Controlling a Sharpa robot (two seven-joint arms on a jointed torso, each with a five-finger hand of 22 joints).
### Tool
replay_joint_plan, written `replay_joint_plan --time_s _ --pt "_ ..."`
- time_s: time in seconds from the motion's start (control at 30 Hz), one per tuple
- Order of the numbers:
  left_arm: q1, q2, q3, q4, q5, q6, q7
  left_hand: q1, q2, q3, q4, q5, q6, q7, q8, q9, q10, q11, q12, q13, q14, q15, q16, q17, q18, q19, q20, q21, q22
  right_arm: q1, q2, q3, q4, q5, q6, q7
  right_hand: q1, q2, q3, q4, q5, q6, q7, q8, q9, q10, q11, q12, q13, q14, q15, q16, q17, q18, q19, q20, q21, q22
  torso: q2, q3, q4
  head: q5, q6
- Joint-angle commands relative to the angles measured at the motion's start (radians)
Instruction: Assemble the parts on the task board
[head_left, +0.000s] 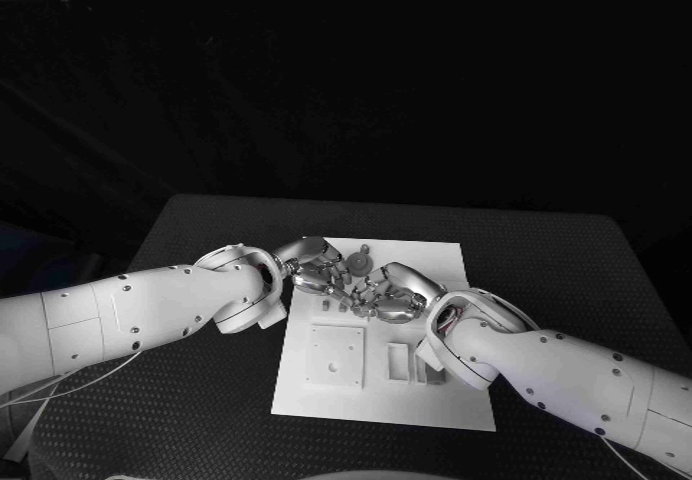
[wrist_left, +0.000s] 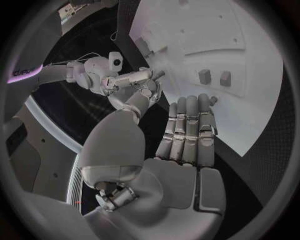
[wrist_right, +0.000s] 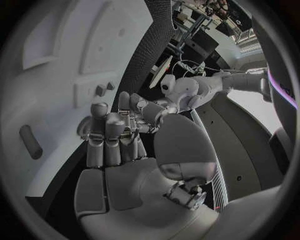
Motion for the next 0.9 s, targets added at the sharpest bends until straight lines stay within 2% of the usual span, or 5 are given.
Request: replay_joint_plan --time_s 0.03,0.47,0.9 --pt "0.000 0.002 0.001 0.003 0.013 -0.002 0.004 -0.010 0.001 -0.004 0.001 -0.004 0.007 0.002 0.005 -0.001 -0.004 -0.006 0.007 0.001 0.006 -0.001 -0.007 0.001 -0.005 0.004 0.000 0.005 0.001 0.000 0.001 0.000 0.003 0.000 0.041 0.019 -0.010 0.002 -0.007 -0.001 0.004 -0.009 0.001 -0.007 -0.002 -0.010 0.001 -0.006 -0.001 -0.002 0.004 -0.005 0.002 0.028 -0.007 0.003 -0.007 0.007 0.000 0.0004 0.0011 0.000 -0.001" --pt "0.000 0.003 0.001 0.003 0.017 0.001 0.002 -0.011 0.004 -0.003 0.001 -0.004 0.007 0.002 0.006 -0.002 -0.005 -0.006 0.007 0.002 0.006 -0.001 -0.007 0.003 -0.005 0.004 -0.001 0.005 0.002 0.000 0.001 0.000 0.001 0.001 0.053 0.024 -0.017 0.012 -0.008 0.001 0.004 -0.012 0.004 -0.010 -0.003 -0.013 0.003 -0.010 -0.001 -0.004 0.007 -0.006 0.003 0.028 -0.008 0.005 -0.007 0.008 0.000 0.0009 0.0002 0.001 -0.001" --pt "0.000 0.005 0.001 0.002 0.019 0.005 0.001 -0.013 0.003 -0.003 0.001 -0.004 0.007 0.002 0.006 -0.002 -0.005 -0.006 0.008 0.002 0.006 -0.001 -0.008 0.003 -0.005 0.004 -0.001 0.004 0.002 0.000 0.001 0.000 0.000 0.012 0.079 0.037 -0.050 0.009 -0.014 0.005 0.004 -0.039 0.018 -0.030 -0.013 -0.040 0.015 -0.033 -0.008 -0.009 0.019 -0.007 0.005 0.028 -0.011 0.009 -0.011 0.008 0.000 0.0009 -0.0003 0.002 -0.003"
